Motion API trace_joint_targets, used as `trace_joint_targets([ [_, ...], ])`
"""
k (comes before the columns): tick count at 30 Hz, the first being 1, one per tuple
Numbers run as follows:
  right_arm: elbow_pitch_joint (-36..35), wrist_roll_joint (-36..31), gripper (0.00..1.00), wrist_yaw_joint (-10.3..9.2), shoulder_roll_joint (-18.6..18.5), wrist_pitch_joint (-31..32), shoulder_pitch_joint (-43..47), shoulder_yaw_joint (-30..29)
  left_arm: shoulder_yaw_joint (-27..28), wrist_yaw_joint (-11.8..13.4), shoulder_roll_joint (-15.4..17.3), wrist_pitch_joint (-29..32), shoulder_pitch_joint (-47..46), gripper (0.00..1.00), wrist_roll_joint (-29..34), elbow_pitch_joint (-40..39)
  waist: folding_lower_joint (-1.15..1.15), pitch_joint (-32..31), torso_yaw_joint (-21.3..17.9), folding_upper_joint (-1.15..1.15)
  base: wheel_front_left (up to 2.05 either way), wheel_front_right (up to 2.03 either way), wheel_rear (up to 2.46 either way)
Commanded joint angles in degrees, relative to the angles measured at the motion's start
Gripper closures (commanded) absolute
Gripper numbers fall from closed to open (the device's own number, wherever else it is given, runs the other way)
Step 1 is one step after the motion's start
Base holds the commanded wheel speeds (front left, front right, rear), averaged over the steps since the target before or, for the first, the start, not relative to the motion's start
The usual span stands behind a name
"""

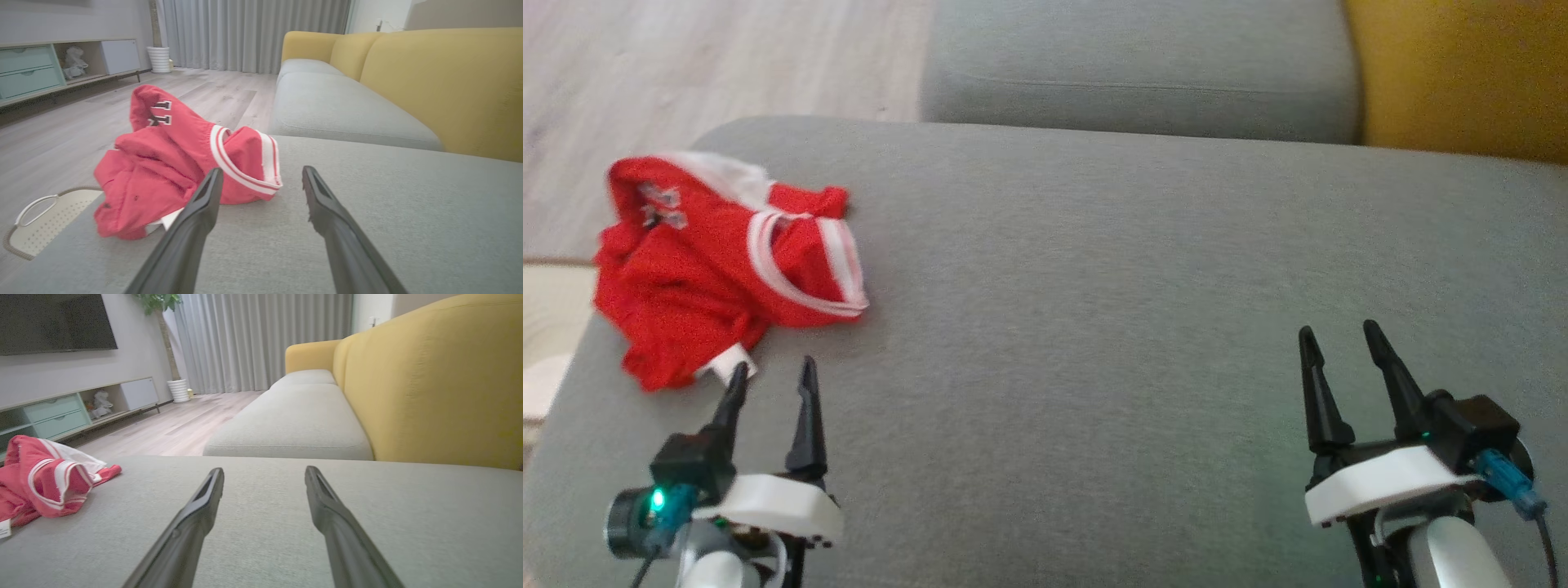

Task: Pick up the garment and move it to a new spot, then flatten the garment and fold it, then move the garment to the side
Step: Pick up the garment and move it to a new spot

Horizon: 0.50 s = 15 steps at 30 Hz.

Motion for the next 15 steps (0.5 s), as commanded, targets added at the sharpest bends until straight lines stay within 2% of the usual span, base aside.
trace_joint_targets([
  [1,-3.05,0.65,0.0,0.44,-0.21,0.65,-0.44,1.83,2.72,0.17,1.24,-0.71,-3.31,0.0,-0.66,-2.03,0.0,0.24,4.37,0.0,0.0,0.0,0.0],
  [8,-7.15,0.63,0.0,0.44,-0.21,2.81,0.05,2.54,4.25,0.65,2.15,-0.69,-3.29,0.0,-1.9,-2.59,0.0,0.78,11.93,0.0,0.0,0.0,0.0],
  [15,-9.27,0.44,0.0,0.44,-0.21,3.9,0.41,2.88,5.29,1.51,2.9,-0.42,-2.22,0.0,-2.46,-2.98,0.0,0.95,15.86,0.0,0.0,0.0,0.0],
])
